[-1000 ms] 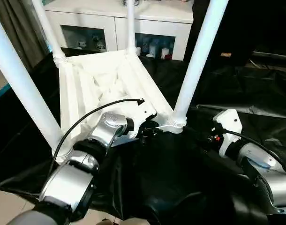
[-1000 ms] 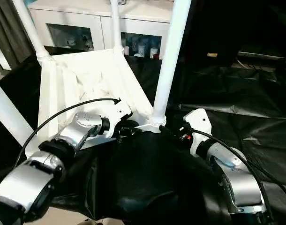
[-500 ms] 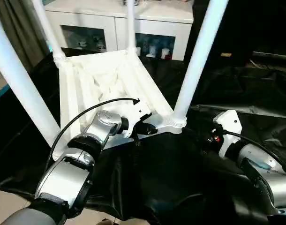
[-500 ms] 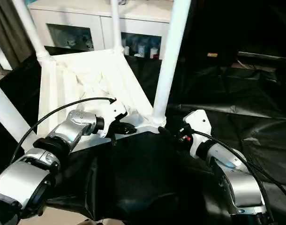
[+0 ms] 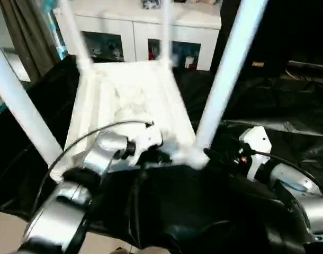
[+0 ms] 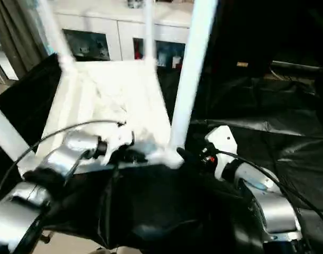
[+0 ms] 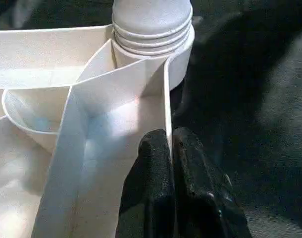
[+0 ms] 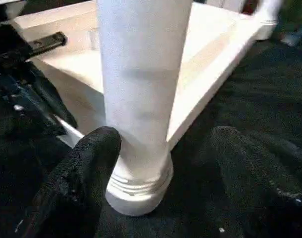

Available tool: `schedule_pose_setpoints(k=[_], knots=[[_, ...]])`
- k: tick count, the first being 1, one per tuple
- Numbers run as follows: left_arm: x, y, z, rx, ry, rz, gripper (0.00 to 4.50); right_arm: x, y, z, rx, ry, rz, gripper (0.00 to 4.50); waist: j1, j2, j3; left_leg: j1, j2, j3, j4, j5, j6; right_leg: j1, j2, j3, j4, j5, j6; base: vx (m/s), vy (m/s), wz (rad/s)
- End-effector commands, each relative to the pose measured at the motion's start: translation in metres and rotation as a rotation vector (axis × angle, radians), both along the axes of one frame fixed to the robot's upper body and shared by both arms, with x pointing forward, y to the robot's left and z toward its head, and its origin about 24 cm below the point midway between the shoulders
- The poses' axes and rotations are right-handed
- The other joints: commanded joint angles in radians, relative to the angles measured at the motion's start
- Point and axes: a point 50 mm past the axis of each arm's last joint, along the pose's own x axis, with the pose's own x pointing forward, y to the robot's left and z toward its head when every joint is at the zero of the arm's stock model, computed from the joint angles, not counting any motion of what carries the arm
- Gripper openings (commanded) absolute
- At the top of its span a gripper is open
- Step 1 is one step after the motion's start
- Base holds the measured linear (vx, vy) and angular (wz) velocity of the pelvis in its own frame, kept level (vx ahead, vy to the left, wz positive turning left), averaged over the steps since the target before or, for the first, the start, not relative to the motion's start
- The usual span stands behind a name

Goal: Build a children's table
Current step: Rotate leg to tighten

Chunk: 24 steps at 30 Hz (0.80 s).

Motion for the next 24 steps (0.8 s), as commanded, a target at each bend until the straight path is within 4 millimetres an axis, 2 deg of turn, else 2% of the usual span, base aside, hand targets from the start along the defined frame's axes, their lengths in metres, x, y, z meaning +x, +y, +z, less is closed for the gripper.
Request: schedule_pose_setpoints(k=[1,2,5,6,10,12,13,16,17,19,24], knots=[[-0.011,-0.008,-0.013,0.007,0.066,-0.059,0.03,-0.001,-0.001,-0.001,-0.001,0.002,0.036,3.53,-0.002,-0.007,-0.054,0.019,0.038,-0.024,-0.081,-0.376,0.010,0.032,-0.057,0.038,-0.093,-0.418,-0.176,0.000,0.000,0.00],[-0.012,-0.009,-0.013,0.002,0.066,-0.055,0.00,-0.002,0.000,-0.003,-0.008,0.011,0.056,3.69,-0.001,-0.003,-0.055,0.020,0.039,-0.024,-0.081,-0.379,0.008,0.031,-0.058,0.039,-0.093,-0.419,-0.175,0.000,0.000,0.00],[-0.014,-0.010,-0.013,-0.005,0.067,-0.055,0.00,-0.001,0.002,-0.007,-0.025,0.023,0.097,3.73,-0.003,-0.006,-0.056,0.019,0.040,-0.025,-0.081,-0.375,0.009,0.032,-0.057,0.038,-0.092,-0.404,-0.181,0.000,0.000,0.00],[-0.014,-0.010,-0.013,-0.003,0.063,-0.051,0.00,0.000,0.003,-0.008,-0.043,0.018,0.105,4.09,-0.002,-0.007,-0.056,0.017,0.040,-0.025,-0.081,-0.365,0.012,0.032,-0.057,0.038,-0.090,-0.389,-0.187,0.000,0.000,0.00],[-0.015,-0.010,-0.013,0.003,0.050,-0.041,0.00,0.008,0.010,-0.011,-0.074,0.007,0.123,4.14,-0.004,-0.013,-0.058,0.015,0.039,-0.022,-0.080,-0.339,0.019,0.033,-0.055,0.039,-0.086,-0.369,-0.194,0.000,0.000,0.00],[-0.014,-0.009,-0.012,0.004,0.048,-0.036,0.00,0.013,0.011,-0.012,-0.079,0.008,0.116,4.14,-0.002,-0.011,-0.057,0.017,0.039,-0.022,-0.078,-0.337,0.021,0.031,-0.056,0.039,-0.086,-0.377,-0.193,0.000,0.000,0.00],[-0.013,-0.009,-0.011,0.005,0.044,-0.032,0.00,0.016,0.012,-0.013,-0.074,0.013,0.110,4.14,-0.002,-0.018,-0.058,0.015,0.039,-0.022,-0.079,-0.330,0.021,0.032,-0.057,0.038,-0.084,-0.374,-0.195,0.000,0.000,0.00],[-0.013,-0.007,-0.010,0.007,0.040,-0.025,0.00,0.021,0.015,-0.015,-0.061,0.018,0.111,4.14,0.000,-0.014,-0.058,0.017,0.040,-0.021,-0.079,-0.327,0.020,0.031,-0.057,0.040,-0.084,-0.365,-0.199,0.000,0.000,0.00],[-0.013,-0.006,-0.010,0.007,0.040,-0.024,0.00,0.022,0.015,-0.016,-0.059,0.021,0.114,3.97,0.001,-0.014,-0.059,0.017,0.040,-0.021,-0.078,-0.321,0.021,0.032,-0.057,0.040,-0.082,-0.354,-0.200,0.000,0.000,0.00],[-0.013,-0.005,-0.010,0.010,0.040,-0.022,0.00,0.022,0.018,-0.018,-0.061,0.031,0.132,3.97,0.004,-0.013,-0.060,0.015,0.040,-0.020,-0.078,-0.307,0.024,0.034,-0.057,0.040,-0.078,-0.320,-0.209,0.000,0.000,0.00],[-0.013,-0.004,-0.009,0.013,0.043,-0.021,0.00,0.023,0.020,-0.024,-0.063,0.042,0.156,3.37,0.006,-0.011,-0.060,0.016,0.040,-0.020,-0.079,-0.311,0.023,0.035,-0.057,0.039,-0.080,-0.332,-0.206,0.000,0.000,0.00]])
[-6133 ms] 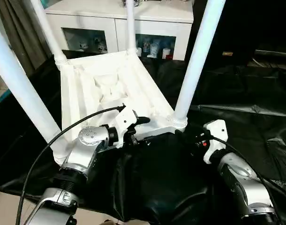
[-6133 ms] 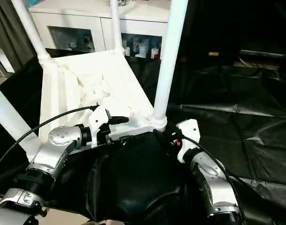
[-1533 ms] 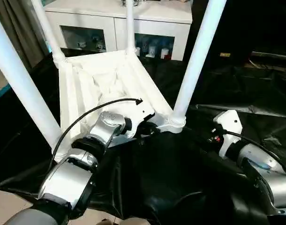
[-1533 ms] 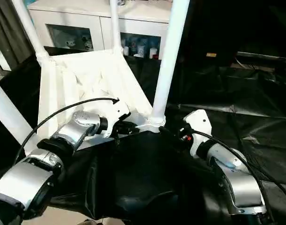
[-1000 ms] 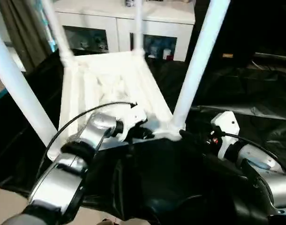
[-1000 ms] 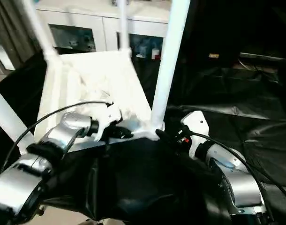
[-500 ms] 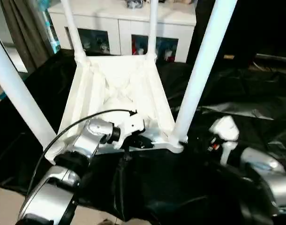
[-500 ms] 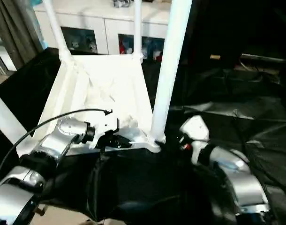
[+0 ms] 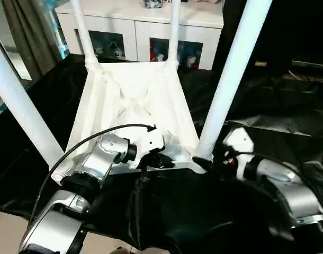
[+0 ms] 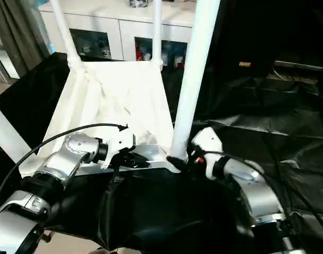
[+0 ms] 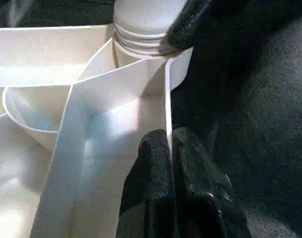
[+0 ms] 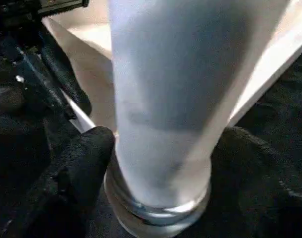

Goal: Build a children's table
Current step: Rotate leg to tighten

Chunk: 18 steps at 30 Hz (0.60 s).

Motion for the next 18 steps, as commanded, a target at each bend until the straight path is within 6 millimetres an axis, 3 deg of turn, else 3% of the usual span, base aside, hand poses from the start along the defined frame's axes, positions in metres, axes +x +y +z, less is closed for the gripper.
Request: schedule_pose_setpoints(k=[1,2,3,4,6,9,11,14,17,18], knots=[[-0.008,-0.003,-0.011,0.019,0.049,-0.025,0.00,0.003,0.002,0.002,-0.016,-0.019,0.020,3.37,-0.002,-0.011,-0.059,0.016,0.040,-0.020,-0.075,-0.314,0.022,0.036,-0.056,0.040,-0.082,-0.338,-0.202,0.000,0.000,0.00],[-0.007,-0.003,-0.011,0.020,0.049,-0.026,0.00,0.003,0.002,0.001,-0.016,-0.016,0.023,3.37,-0.001,-0.007,-0.059,0.017,0.040,-0.021,-0.075,-0.318,0.020,0.036,-0.056,0.040,-0.081,-0.341,-0.201,0.000,0.000,0.00],[-0.007,-0.003,-0.011,0.020,0.049,-0.026,0.00,0.003,0.002,0.001,-0.015,-0.014,0.023,3.32,-0.002,-0.009,-0.060,0.017,0.040,-0.021,-0.076,-0.321,0.019,0.036,-0.055,0.039,-0.082,-0.338,-0.200,0.000,0.000,0.00],[-0.007,-0.003,-0.010,0.019,0.050,-0.027,0.00,0.003,0.002,0.000,-0.013,-0.011,0.020,3.11,-0.002,-0.002,-0.060,0.017,0.040,-0.022,-0.076,-0.323,0.017,0.037,-0.055,0.040,-0.080,-0.333,-0.201,0.000,0.000,0.00],[-0.007,-0.004,-0.010,0.017,0.050,-0.025,0.00,0.004,0.002,0.000,-0.004,-0.009,0.013,2.97,-0.003,-0.007,-0.060,0.017,0.039,-0.021,-0.076,-0.329,0.016,0.037,-0.054,0.039,-0.082,-0.334,-0.204,0.000,0.000,0.00],[-0.006,-0.005,-0.010,0.013,0.051,-0.019,0.00,0.004,0.001,-0.002,0.017,-0.006,-0.003,2.75,-0.003,-0.006,-0.059,0.018,0.040,-0.022,-0.077,-0.334,0.015,0.036,-0.055,0.040,-0.082,-0.341,-0.202,0.000,0.000,0.00],[0.002,-0.011,-0.012,0.008,0.024,0.103,0.00,0.004,0.001,-0.010,0.033,0.012,-0.087,2.70,-0.006,-0.006,-0.057,0.017,0.040,-0.021,-0.078,-0.348,0.010,0.033,-0.053,0.039,-0.084,-0.351,-0.202,0.000,0.000,0.00],[0.005,-0.015,-0.012,-0.002,0.022,0.160,0.00,0.005,0.001,-0.015,0.036,0.020,-0.146,2.66,-0.004,-0.007,-0.054,0.023,0.037,-0.023,-0.078,-0.378,0.000,0.030,-0.055,0.037,-0.092,-0.422,-0.186,0.000,0.000,0.00],[0.013,-0.033,-0.013,-0.015,0.002,0.284,0.00,0.010,0.007,-0.029,0.055,0.059,-0.332,2.65,-0.007,-0.009,-0.050,0.028,0.033,-0.027,-0.077,-0.420,-0.014,0.021,-0.057,0.033,-0.106,-0.528,-0.148,0.000,0.000,0.00],[0.018,-0.042,-0.012,-0.008,-0.020,0.341,0.00,0.012,0.015,-0.034,0.061,0.082,-0.397,2.64,-0.007,-0.003,-0.048,0.033,0.032,-0.030,-0.077,-0.439,-0.020,0.019,-0.057,0.029,-0.112,-0.571,-0.133,0.000,0.000,0.00]])
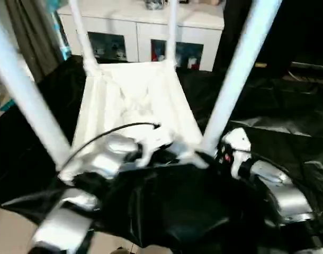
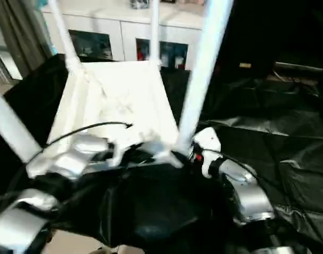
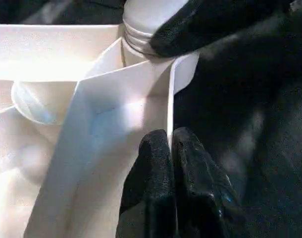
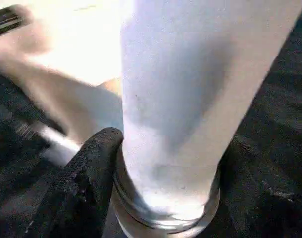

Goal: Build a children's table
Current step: Rotate leg to tighten

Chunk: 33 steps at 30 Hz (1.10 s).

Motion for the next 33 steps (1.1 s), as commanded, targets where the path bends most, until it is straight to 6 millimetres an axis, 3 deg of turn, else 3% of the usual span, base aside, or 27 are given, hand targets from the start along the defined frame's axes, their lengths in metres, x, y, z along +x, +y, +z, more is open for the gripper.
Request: schedule_pose_setpoints(k=[1,2,3,5,6,7,8,9,10,11,14,15,16,17,18,19,21,22,24,26,27,30,31,33], knots=[[0.005,-0.007,-0.006,0.015,-0.009,0.141,0.00,-0.004,0.012,-0.019,0.000,0.097,-0.049,2.64,-0.014,-0.005,-0.047,0.028,0.031,-0.033,-0.079,-0.454,-0.026,0.013,-0.055,0.025,-0.114,-0.599,-0.118,0.000,0.000,0.00],[0.007,-0.010,-0.006,0.017,-0.016,0.159,0.00,-0.003,0.016,-0.020,-0.006,0.101,-0.064,2.64,-0.016,-0.007,-0.047,0.032,0.030,-0.036,-0.080,-0.470,-0.024,0.015,-0.056,0.019,-0.121,-0.621,-0.103,0.000,0.000,0.00],[0.008,-0.013,-0.005,0.018,-0.020,0.171,0.00,-0.002,0.018,-0.021,-0.010,0.104,-0.074,2.64,-0.017,-0.001,-0.046,0.037,0.031,-0.036,-0.082,-0.480,-0.021,0.012,-0.055,0.017,-0.128,-0.620,-0.100,0.000,0.000,0.00],[0.011,-0.028,-0.002,0.018,-0.041,0.211,0.00,0.006,0.043,-0.020,-0.019,0.106,-0.100,2.64,-0.023,0.018,-0.043,0.042,0.030,-0.038,-0.084,-0.516,-0.028,0.006,-0.052,0.014,-0.134,-0.622,-0.099,0.000,0.000,0.00],[0.011,-0.030,-0.002,0.017,-0.042,0.212,0.00,0.007,0.046,-0.020,-0.017,0.105,-0.100,2.64,-0.043,0.009,-0.039,0.056,0.024,-0.047,-0.079,-0.597,-0.034,0.007,-0.045,-0.015,-0.151,-0.678,-0.067,0.000,0.000,0.00],[0.011,-0.030,-0.001,0.017,-0.043,0.212,0.00,0.007,0.047,-0.019,-0.016,0.105,-0.100,2.64,-0.045,0.013,-0.038,0.059,0.025,-0.048,-0.080,-0.610,-0.029,0.010,-0.046,-0.020,-0.155,-0.676,-0.060,0.000,0.000,0.00],[0.010,-0.036,0.000,0.006,-0.048,0.180,0.00,0.008,0.057,-0.016,-0.039,0.071,-0.021,2.64,-0.048,0.014,-0.041,0.056,0.026,-0.050,-0.083,-0.609,-0.025,0.016,-0.048,-0.020,-0.156,-0.663,-0.058,-0.013,0.055,-0.03],[0.009,-0.037,0.001,0.001,-0.052,0.168,0.00,0.008,0.060,-0.014,-0.053,0.055,0.008,2.64,-0.052,0.026,-0.040,0.053,0.031,-0.055,-0.092,-0.628,-0.024,0.024,-0.049,-0.024,-0.156,-0.627,-0.063,-0.013,0.055,-0.03],[0.009,-0.038,0.001,-0.003,-0.051,0.159,0.00,0.008,0.060,-0.014,-0.048,0.052,0.016,2.64,-0.057,0.031,-0.041,0.051,0.036,-0.059,-0.099,-0.646,-0.026,0.031,-0.053,-0.027,-0.153,-0.581,-0.074,0.000,0.000,0.00],[0.008,-0.037,0.002,-0.011,-0.047,0.131,0.00,0.009,0.057,-0.011,-0.020,0.047,0.026,3.20,-0.059,0.030,-0.042,0.050,0.037,-0.060,-0.102,-0.650,-0.025,0.034,-0.053,-0.027,-0.152,-0.558,-0.080,0.000,0.000,0.00],[0.006,-0.031,0.002,-0.021,-0.049,0.077,0.00,0.010,0.046,-0.003,0.019,0.029,0.060,3.40,-0.057,0.017,-0.044,0.041,0.029,-0.054,-0.098,-0.598,-0.008,0.034,-0.065,-0.015,-0.147,-0.542,-0.107,0.000,0.000,0.00],[0.003,-0.021,0.001,-0.029,-0.034,0.015,0.00,0.009,0.033,0.004,0.001,0.003,0.120,3.54,-0.054,0.008,-0.051,0.024,0.029,-0.055,-0.101,-0.534,0.014,0.049,-0.072,-0.008,-0.136,-0.523,-0.110,0.000,0.000,0.00],[0.002,-0.016,0.002,-0.029,-0.039,-0.019,0.00,0.008,0.027,0.007,-0.007,-0.001,0.147,3.70,-0.047,0.011,-0.056,0.013,0.034,-0.054,-0.102,-0.460,0.033,0.053,-0.077,0.001,-0.127,-0.453,-0.131,0.000,0.000,0.00],[0.002,-0.016,0.002,-0.029,-0.039,-0.019,0.00,0.008,0.027,0.007,-0.007,-0.001,0.147,3.79,-0.043,0.014,-0.057,0.014,0.037,-0.051,-0.102,-0.435,0.040,0.051,-0.076,0.004,-0.124,-0.415,-0.146,0.000,0.000,0.00],[0.001,-0.014,0.002,-0.028,-0.043,-0.039,0.00,0.008,0.024,0.008,-0.011,-0.002,0.161,3.85,-0.043,0.012,-0.056,0.011,0.037,-0.043,-0.100,-0.403,0.049,0.046,-0.073,0.009,-0.114,-0.350,-0.181,0.000,0.000,0.00],[-0.001,-0.008,0.001,-0.025,-0.032,-0.071,0.00,0.007,0.018,0.011,-0.025,-0.008,0.186,3.85,-0.043,0.005,-0.058,0.005,0.034,-0.040,-0.095,-0.379,0.058,0.051,-0.074,0.010,-0.108,-0.337,-0.195,0.000,0.000,0.00],[-0.006,0.009,0.002,-0.012,-0.021,-0.165,0.00,0.005,0.002,0.018,-0.042,-0.004,0.260,3.85,-0.035,0.000,-0.065,0.001,0.036,-0.034,-0.085,-0.297,0.093,0.054,-0.076,0.014,-0.095,-0.285,-0.216,0.000,0.000,0.00],[-0.006,0.009,0.002,-0.012,-0.021,-0.165,0.00,0.005,0.002,0.018,-0.042,-0.004,0.260,3.85,-0.032,0.005,-0.066,0.005,0.036,-0.031,-0.083,-0.287,0.099,0.050,-0.076,0.015,-0.093,-0.271,-0.226,0.000,0.000,0.00],[-0.008,0.018,0.004,-0.015,0.001,-0.217,0.00,0.002,-0.006,0.022,-0.040,0.009,0.320,3.85,-0.023,0.003,-0.063,0.010,0.036,-0.025,-0.076,-0.273,0.105,0.043,-0.075,0.017,-0.091,-0.268,-0.243,0.048,-0.057,0.09],[-0.010,0.024,0.006,-0.016,0.023,-0.250,0.00,-0.002,-0.010,0.024,-0.034,0.028,0.381,3.85,-0.013,-0.001,-0.069,0.002,0.039,-0.023,-0.073,-0.208,0.117,0.052,-0.071,0.016,-0.073,-0.198,-0.259,0.056,-0.047,0.04],[-0.010,0.027,0.007,-0.016,0.033,-0.270,0.00,-0.003,-0.011,0.024,-0.034,0.041,0.414,3.85,0.000,0.001,-0.073,0.001,0.039,-0.018,-0.064,-0.144,0.134,0.049,-0.066,0.018,-0.056,-0.095,-0.286,0.057,-0.042,0.03],[-0.010,0.032,0.009,0.002,0.038,-0.286,0.00,-0.005,-0.013,0.023,-0.052,0.062,0.460,3.59,0.015,0.004,-0.084,-0.003,0.040,-0.017,-0.052,-0.056,0.168,0.049,-0.066,0.014,-0.035,0.029,-0.307,0.000,0.000,0.00],[-0.009,0.033,0.009,0.002,0.031,-0.276,0.00,-0.005,-0.013,0.022,-0.053,0.068,0.472,3.52,0.017,0.003,-0.082,-0.004,0.039,-0.015,-0.049,-0.046,0.178,0.046,-0.063,0.013,-0.035,0.042,-0.312,0.000,0.000,0.00],[-0.008,0.034,0.010,-0.001,0.030,-0.271,0.00,-0.006,-0.012,0.021,-0.049,0.076,0.486,3.37,0.021,0.002,-0.074,-0.004,0.041,-0.013,-0.054,-0.110,0.158,0.045,-0.066,0.012,-0.047,-0.066,-0.294,0.000,0.000,0.00]])
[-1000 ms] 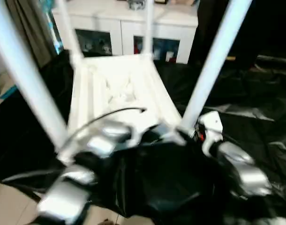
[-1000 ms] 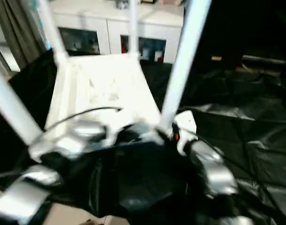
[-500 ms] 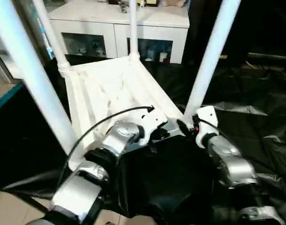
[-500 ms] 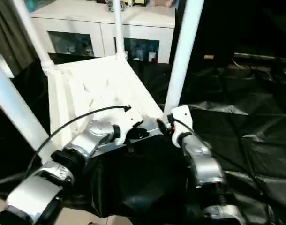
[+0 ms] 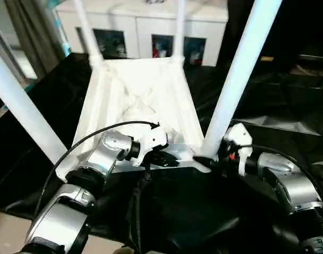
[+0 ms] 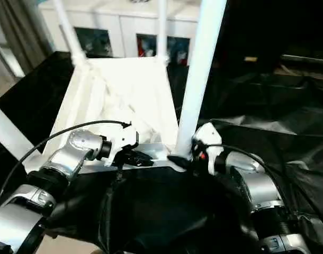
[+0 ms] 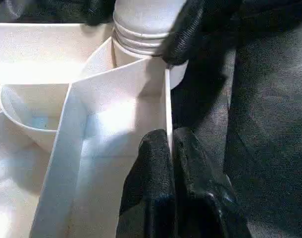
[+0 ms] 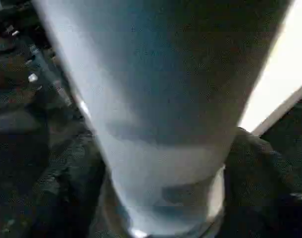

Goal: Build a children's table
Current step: Rotate leg to tighten

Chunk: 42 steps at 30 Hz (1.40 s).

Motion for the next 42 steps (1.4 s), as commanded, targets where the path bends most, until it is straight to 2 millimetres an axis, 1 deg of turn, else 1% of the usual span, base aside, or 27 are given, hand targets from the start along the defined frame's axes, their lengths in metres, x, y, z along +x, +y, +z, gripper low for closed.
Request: schedule_pose_setpoints(k=[1,2,3,5,7,11,14,16,17,18,19,20,21,22,25,26,27,28,30,32,34,36,38,39,40,41,42], knots=[[-0.001,0.000,-0.001,0.005,0.012,-0.024,0.00,-0.001,0.001,0.000,-0.001,0.010,0.024,3.24,0.004,-0.024,-0.073,0.015,0.042,-0.008,-0.050,-0.132,0.134,0.057,-0.049,0.043,-0.048,-0.106,-0.272,0.000,0.000,0.00],[-0.001,0.001,-0.001,0.005,0.012,-0.025,0.00,-0.001,0.001,0.000,-0.002,0.013,0.033,3.14,0.003,-0.023,-0.071,0.016,0.042,-0.008,-0.051,-0.155,0.121,0.056,-0.049,0.043,-0.052,-0.144,-0.264,0.000,0.000,0.00],[-0.001,0.001,-0.001,0.004,0.012,-0.021,0.00,-0.001,0.002,-0.001,-0.004,0.015,0.039,3.02,0.002,-0.023,-0.066,0.020,0.044,-0.009,-0.057,-0.214,0.080,0.053,-0.048,0.045,-0.062,-0.239,-0.239,0.000,0.000,0.00],[-0.001,0.002,-0.001,0.003,0.013,-0.017,0.00,-0.002,0.003,-0.001,-0.002,0.019,0.048,2.93,0.001,-0.023,-0.063,0.025,0.045,-0.009,-0.061,-0.254,0.055,0.049,-0.050,0.047,-0.069,-0.303,-0.218,0.000,0.000,0.00],[-0.001,0.002,-0.001,0.003,0.015,-0.017,0.00,-0.001,0.003,-0.001,0.005,0.021,0.052,2.76,-0.001,-0.022,-0.062,0.023,0.045,-0.012,-0.064,-0.273,0.039,0.050,-0.050,0.047,-0.071,-0.331,-0.204,0.000,0.000,0.00],[-0.001,0.002,-0.001,-0.004,0.019,-0.004,0.00,-0.004,0.004,-0.003,0.033,0.028,0.050,2.72,-0.002,-0.022,-0.064,0.021,0.045,-0.013,-0.065,-0.269,0.033,0.050,-0.050,0.049,-0.069,-0.309,-0.200,0.000,0.000,0.00],[0.004,-0.002,-0.004,-0.009,0.010,0.074,0.00,-0.004,0.006,-0.011,0.065,0.034,-0.045,2.72,-0.001,-0.023,-0.066,0.022,0.043,-0.010,-0.061,-0.245,0.046,0.049,-0.049,0.051,-0.065,-0.253,-0.218,0.000,0.000,0.00],[0.007,-0.006,-0.005,-0.006,0.003,0.117,0.00,-0.002,0.007,-0.016,0.066,0.038,-0.118,2.71,-0.006,-0.024,-0.065,0.020,0.041,-0.010,-0.063,-0.249,0.039,0.048,-0.049,0.050,-0.067,-0.269,-0.215,0.000,0.000,0.00],[0.008,-0.006,-0.005,-0.005,0.001,0.128,0.00,-0.001,0.007,-0.018,0.065,0.039,-0.136,2.71,-0.007,-0.024,-0.065,0.022,0.040,-0.012,-0.063,-0.259,0.034,0.048,-0.050,0.049,-0.068,-0.286,-0.213,0.000,0.000,0.00],[0.012,-0.014,-0.006,-0.008,-0.021,0.198,0.00,0.003,0.009,-0.028,0.066,0.047,-0.270,2.70,-0.008,-0.025,-0.063,0.023,0.040,-0.012,-0.064,-0.277,0.027,0.048,-0.051,0.049,-0.075,-0.325,-0.201,0.000,0.000,0.00],[0.016,-0.021,-0.006,-0.010,-0.039,0.249,0.00,0.005,0.013,-0.034,0.076,0.058,-0.349,2.70,-0.011,-0.016,-0.060,0.028,0.040,-0.013,-0.066,-0.305,0.010,0.040,-0.050,0.049,-0.081,-0.367,-0.190,0.000,0.000,0.00],[0.016,-0.022,-0.006,-0.010,-0.042,0.257,0.00,0.005,0.013,-0.035,0.077,0.060,-0.360,2.70,-0.017,-0.020,-0.058,0.032,0.038,-0.018,-0.069,-0.347,-0.012,0.041,-0.051,0.045,-0.086,-0.421,-0.175,0.000,0.000,0.00],[0.019,-0.032,-0.006,-0.011,-0.057,0.312,0.00,0.007,0.020,-0.042,0.093,0.084,-0.438,2.70,-0.021,-0.019,-0.057,0.032,0.037,-0.019,-0.072,-0.372,-0.020,0.041,-0.049,0.043,-0.093,-0.459,-0.154,0.000,0.000,0.00],[0.020,-0.038,-0.006,-0.012,-0.061,0.329,0.00,0.007,0.025,-0.044,0.099,0.093,-0.455,2.70,-0.020,-0.011,-0.057,0.036,0.037,-0.022,-0.073,-0.387,-0.027,0.039,-0.050,0.043,-0.093,-0.470,-0.150,0.000,0.000,0.00],[0.020,-0.056,-0.007,-0.016,-0.075,0.369,0.00,0.009,0.042,-0.049,0.068,0.139,-0.499,2.70,-0.028,-0.015,-0.049,0.045,0.033,-0.024,-0.076,-0.447,-0.026,0.036,-0.048,0.037,-0.112,-0.543,-0.119,0.000,0.000,0.00],[0.020,-0.059,-0.006,-0.014,-0.090,0.375,0.00,0.009,0.047,-0.049,0.060,0.131,-0.480,2.70,-0.029,-0.008,-0.047,0.047,0.031,-0.026,-0.077,-0.464,-0.027,0.035,-0.047,0.034,-0.115,-0.568,-0.110,0.000,0.000,0.00],[0.020,-0.063,-0.007,-0.014,-0.098,0.374,0.00,0.009,0.052,-0.048,0.044,0.114,-0.454,2.70,-0.034,-0.008,-0.046,0.059,0.032,-0.030,-0.077,-0.508,-0.032,0.034,-0.048,0.026,-0.130,-0.616,-0.082,0.000,0.000,0.00],[0.019,-0.066,-0.007,-0.018,-0.096,0.364,0.00,0.009,0.056,-0.047,0.039,0.104,-0.434,2.70,-0.034,-0.005,-0.047,0.062,0.032,-0.031,-0.077,-0.515,-0.033,0.032,-0.049,0.025,-0.132,-0.619,-0.078,0.000,0.000,0.00],[0.018,-0.068,-0.006,-0.025,-0.094,0.354,0.00,0.008,0.060,-0.045,0.058,0.099,-0.417,3.26,-0.038,-0.004,-0.050,0.061,0.033,-0.034,-0.081,-0.523,-0.028,0.036,-0.048,0.023,-0.134,-0.594,-0.077,0.000,0.000,0.00],[0.017,-0.068,-0.006,-0.027,-0.088,0.314,0.00,0.010,0.059,-0.038,0.100,0.084,-0.395,3.42,-0.042,-0.002,-0.053,0.052,0.039,-0.036,-0.091,-0.515,-0.026,0.043,-0.047,0.029,-0.123,-0.508,-0.100,0.000,0.000,0.00],[0.015,-0.063,-0.005,-0.027,-0.079,0.271,0.00,0.010,0.054,-0.033,0.110,0.060,-0.346,3.49,-0.044,-0.004,-0.054,0.049,0.037,-0.034,-0.091,-0.516,-0.024,0.044,-0.049,0.034,-0.118,-0.479,-0.120,0.000,0.000,0.00],[0.013,-0.057,-0.005,-0.026,-0.069,0.219,0.00,0.008,0.048,-0.026,0.119,0.042,-0.284,3.85,-0.043,-0.006,-0.056,0.046,0.037,-0.033,-0.091,-0.498,-0.012,0.048,-0.051,0.037,-0.115,-0.457,-0.132,0.000,0.000,0.00],[0.013,-0.055,-0.005,-0.024,-0.067,0.205,0.00,0.008,0.046,-0.024,0.121,0.040,-0.268,3.85,-0.039,-0.009,-0.060,0.036,0.037,-0.028,-0.089,-0.437,0.010,0.056,-0.055,0.042,-0.108,-0.406,-0.149,0.000,0.000,0.00],[0.009,-0.047,-0.004,-0.024,-0.053,0.129,0.00,0.006,0.038,-0.017,0.136,0.038,-0.202,3.85,-0.038,-0.010,-0.061,0.034,0.038,-0.028,-0.089,-0.415,0.014,0.058,-0.056,0.043,-0.106,-0.388,-0.156,0.000,0.000,0.00],[0.007,-0.043,-0.004,-0.020,-0.049,0.093,0.00,0.005,0.033,-0.014,0.134,0.037,-0.175,3.85,-0.033,-0.010,-0.065,0.029,0.040,-0.025,-0.086,-0.372,0.030,0.063,-0.055,0.045,-0.097,-0.329,-0.174,0.000,0.000,0.00],[0.007,-0.042,-0.004,-0.019,-0.049,0.087,0.00,0.005,0.033,-0.013,0.133,0.037,-0.171,3.85,-0.032,-0.011,-0.067,0.027,0.041,-0.022,-0.084,-0.333,0.044,0.064,-0.054,0.045,-0.090,-0.279,-0.195,0.000,0.000,0.00],[0.004,-0.035,-0.004,-0.010,-0.040,0.037,0.00,0.003,0.026,-0.009,0.132,0.038,-0.128,3.85,-0.032,-0.010,-0.066,0.025,0.040,-0.020,-0.083,-0.321,0.049,0.064,-0.053,0.045,-0.090,-0.270,-0.201,0.000,0.000,0.00]])
